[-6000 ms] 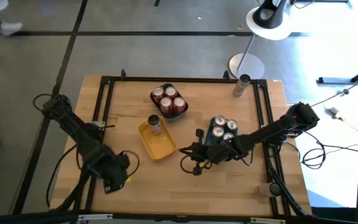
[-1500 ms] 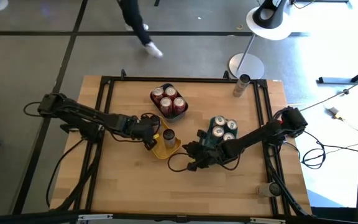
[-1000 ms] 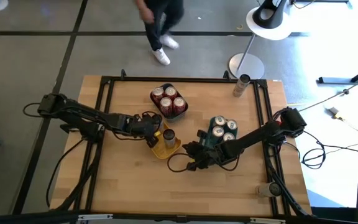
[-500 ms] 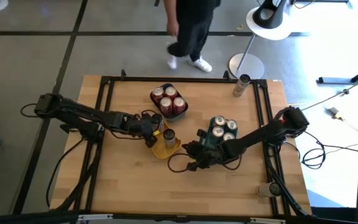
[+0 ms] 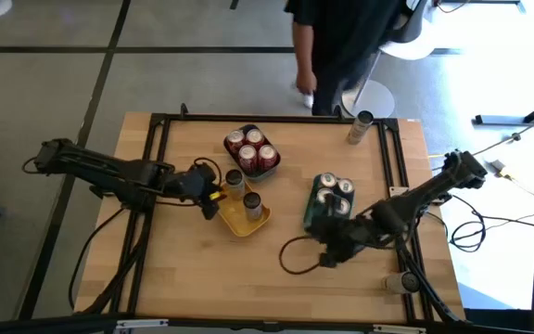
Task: Sort soda cans
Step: Put the white and pink soda can into the yellow bin
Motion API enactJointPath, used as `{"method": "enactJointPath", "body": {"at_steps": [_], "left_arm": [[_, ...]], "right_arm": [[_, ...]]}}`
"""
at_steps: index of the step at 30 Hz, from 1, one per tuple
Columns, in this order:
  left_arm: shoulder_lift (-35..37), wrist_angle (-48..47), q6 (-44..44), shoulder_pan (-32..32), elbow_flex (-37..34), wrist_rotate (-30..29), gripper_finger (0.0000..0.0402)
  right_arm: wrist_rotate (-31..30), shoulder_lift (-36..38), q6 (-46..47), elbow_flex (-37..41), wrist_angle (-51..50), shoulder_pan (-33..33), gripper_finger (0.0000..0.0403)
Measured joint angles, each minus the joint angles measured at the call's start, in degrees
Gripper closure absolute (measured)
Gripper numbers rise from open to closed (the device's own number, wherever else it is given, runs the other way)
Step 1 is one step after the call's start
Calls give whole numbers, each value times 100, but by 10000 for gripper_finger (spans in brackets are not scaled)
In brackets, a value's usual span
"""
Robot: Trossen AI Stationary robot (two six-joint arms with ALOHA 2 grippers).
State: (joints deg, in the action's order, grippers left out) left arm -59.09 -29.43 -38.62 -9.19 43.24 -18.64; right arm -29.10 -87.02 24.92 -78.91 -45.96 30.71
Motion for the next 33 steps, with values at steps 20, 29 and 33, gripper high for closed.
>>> {"method": "enactJointPath", "body": {"at_steps": [20,29,33], "left_arm": [[-30,328,198,-92,2,-480,279],[-30,524,206,-90,2,-479,279],[-30,615,315,-90,2,-479,279]], "right_arm": [[3476,197,3327,-344,-3631,581,196],[4070,197,4483,-344,-4385,2302,50],[3970,197,4848,-342,-4178,2953,28]]}}
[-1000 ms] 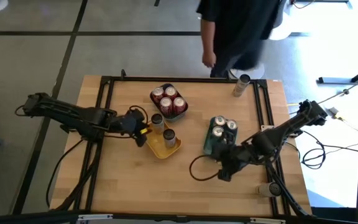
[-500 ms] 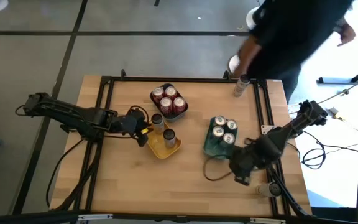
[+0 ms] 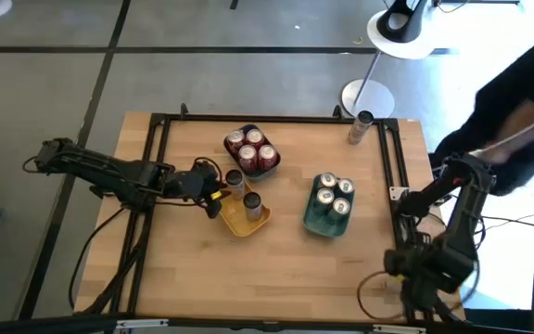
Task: Sort soda cans
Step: Put the white and pink soda can into the yellow bin
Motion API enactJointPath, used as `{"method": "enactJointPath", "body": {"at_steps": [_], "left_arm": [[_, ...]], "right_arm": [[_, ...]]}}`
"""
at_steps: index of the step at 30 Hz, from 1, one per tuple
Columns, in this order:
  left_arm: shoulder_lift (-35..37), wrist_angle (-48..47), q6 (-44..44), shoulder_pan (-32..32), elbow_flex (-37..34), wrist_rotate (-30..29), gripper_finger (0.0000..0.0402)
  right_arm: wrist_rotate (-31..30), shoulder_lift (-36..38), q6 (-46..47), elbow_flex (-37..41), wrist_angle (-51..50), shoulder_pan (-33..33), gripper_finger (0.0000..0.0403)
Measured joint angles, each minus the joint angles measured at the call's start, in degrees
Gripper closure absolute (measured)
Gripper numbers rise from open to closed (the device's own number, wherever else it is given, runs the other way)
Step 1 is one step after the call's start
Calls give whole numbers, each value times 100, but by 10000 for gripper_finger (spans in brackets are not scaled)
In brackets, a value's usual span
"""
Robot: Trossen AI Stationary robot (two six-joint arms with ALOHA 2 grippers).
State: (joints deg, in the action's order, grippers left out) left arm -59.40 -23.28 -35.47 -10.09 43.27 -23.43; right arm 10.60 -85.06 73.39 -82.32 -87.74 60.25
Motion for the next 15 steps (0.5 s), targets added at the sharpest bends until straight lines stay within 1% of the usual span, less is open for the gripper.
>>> {"method": "enactJointPath", "body": {"at_steps": [4,8,11,15], "left_arm": [[0,6,42,0,0,-1,279],[0,0,55,0,0,-1,279],[0,0,107,0,0,0,279],[0,-3,110,0,0,-1,279]], "right_arm": [[56,0,299,0,633,366,22],[47,-2,203,0,1291,555,22],[-153,-2,151,0,1290,690,22],[-373,-7,712,2,1005,811,22]]}}
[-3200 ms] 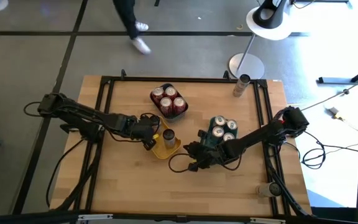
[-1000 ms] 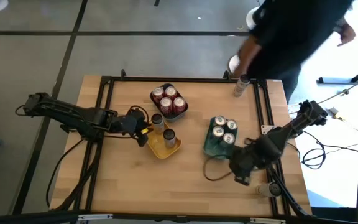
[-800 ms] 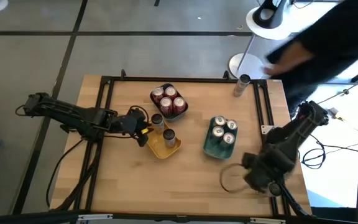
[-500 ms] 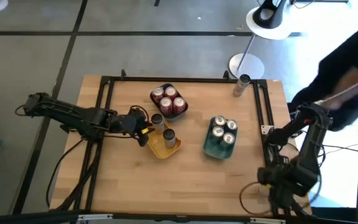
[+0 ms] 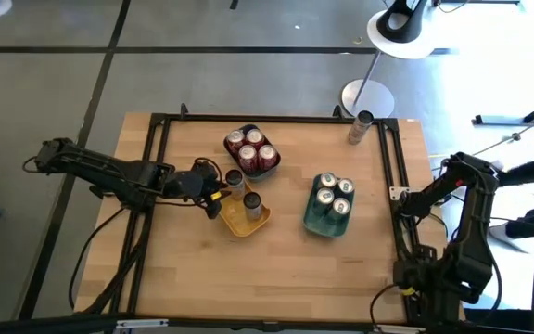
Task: Sort soda cans
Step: Put the white and pink soda can into the yellow bin
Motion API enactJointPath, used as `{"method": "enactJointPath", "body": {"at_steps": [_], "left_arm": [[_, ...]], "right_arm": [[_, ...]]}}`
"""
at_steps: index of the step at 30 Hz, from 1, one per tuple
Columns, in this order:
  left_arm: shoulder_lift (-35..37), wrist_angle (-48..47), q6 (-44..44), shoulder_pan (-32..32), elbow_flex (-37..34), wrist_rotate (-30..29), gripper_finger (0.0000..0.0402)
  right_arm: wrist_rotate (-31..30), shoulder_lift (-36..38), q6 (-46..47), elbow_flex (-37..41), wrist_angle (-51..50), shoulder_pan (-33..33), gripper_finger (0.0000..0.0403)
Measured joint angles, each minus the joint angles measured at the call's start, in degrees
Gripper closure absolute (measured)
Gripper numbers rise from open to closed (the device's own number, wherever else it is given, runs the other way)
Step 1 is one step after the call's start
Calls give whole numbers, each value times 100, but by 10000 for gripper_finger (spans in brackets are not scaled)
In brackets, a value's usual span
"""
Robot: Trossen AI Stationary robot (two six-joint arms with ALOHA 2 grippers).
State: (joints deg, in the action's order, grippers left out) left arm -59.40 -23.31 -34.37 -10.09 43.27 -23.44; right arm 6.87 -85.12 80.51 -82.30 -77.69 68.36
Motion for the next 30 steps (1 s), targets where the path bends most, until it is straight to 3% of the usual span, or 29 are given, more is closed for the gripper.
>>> {"method": "enactJointPath", "body": {"at_steps": [4,10,16,30], "left_arm": [[0,-4,30,0,0,2,279],[0,-4,52,7,0,2,279],[0,-3,28,0,0,2,279],[0,0,-11,7,0,6,279]], "right_arm": [[-55,0,480,0,-10,-9,22],[-106,0,461,0,199,-13,22],[-901,-84,541,2,397,-7,22],[-733,-328,171,2,158,-13,22]]}}
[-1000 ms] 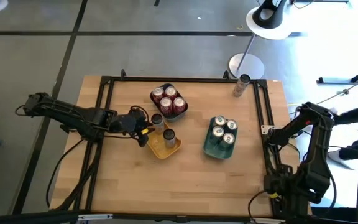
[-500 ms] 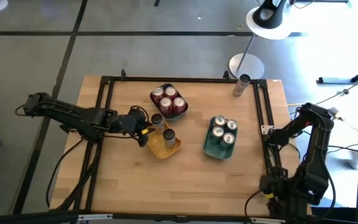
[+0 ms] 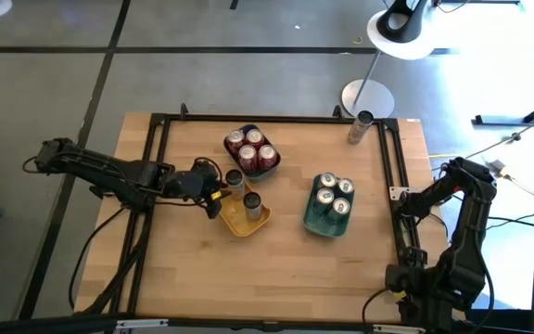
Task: Sort soda cans
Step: Put the white and pink soda can into the yellow bin
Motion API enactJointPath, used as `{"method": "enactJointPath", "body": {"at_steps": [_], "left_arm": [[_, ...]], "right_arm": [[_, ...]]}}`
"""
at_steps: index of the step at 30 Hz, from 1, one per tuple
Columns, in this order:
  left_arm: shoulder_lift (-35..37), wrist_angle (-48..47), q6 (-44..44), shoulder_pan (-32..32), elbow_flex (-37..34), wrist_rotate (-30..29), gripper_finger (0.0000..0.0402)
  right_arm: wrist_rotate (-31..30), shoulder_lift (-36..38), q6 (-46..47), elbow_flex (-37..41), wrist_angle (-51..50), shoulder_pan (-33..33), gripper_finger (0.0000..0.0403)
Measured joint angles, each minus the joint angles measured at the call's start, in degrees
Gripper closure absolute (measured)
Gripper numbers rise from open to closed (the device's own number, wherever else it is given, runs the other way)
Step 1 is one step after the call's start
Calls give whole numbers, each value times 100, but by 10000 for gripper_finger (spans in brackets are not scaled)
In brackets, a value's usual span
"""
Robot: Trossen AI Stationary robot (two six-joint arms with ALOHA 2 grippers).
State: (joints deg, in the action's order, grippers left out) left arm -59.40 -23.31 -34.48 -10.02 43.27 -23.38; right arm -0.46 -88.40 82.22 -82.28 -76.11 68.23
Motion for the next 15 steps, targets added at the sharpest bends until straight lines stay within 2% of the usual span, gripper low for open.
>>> {"method": "enactJointPath", "body": {"at_steps": [4,15], "left_arm": [[0,-4,0,0,0,0,279],[0,-6,21,-2,0,0,279]], "right_arm": [[-246,2,-11,72,-35,2,22],[641,-2,39,612,-203,9,22]]}}
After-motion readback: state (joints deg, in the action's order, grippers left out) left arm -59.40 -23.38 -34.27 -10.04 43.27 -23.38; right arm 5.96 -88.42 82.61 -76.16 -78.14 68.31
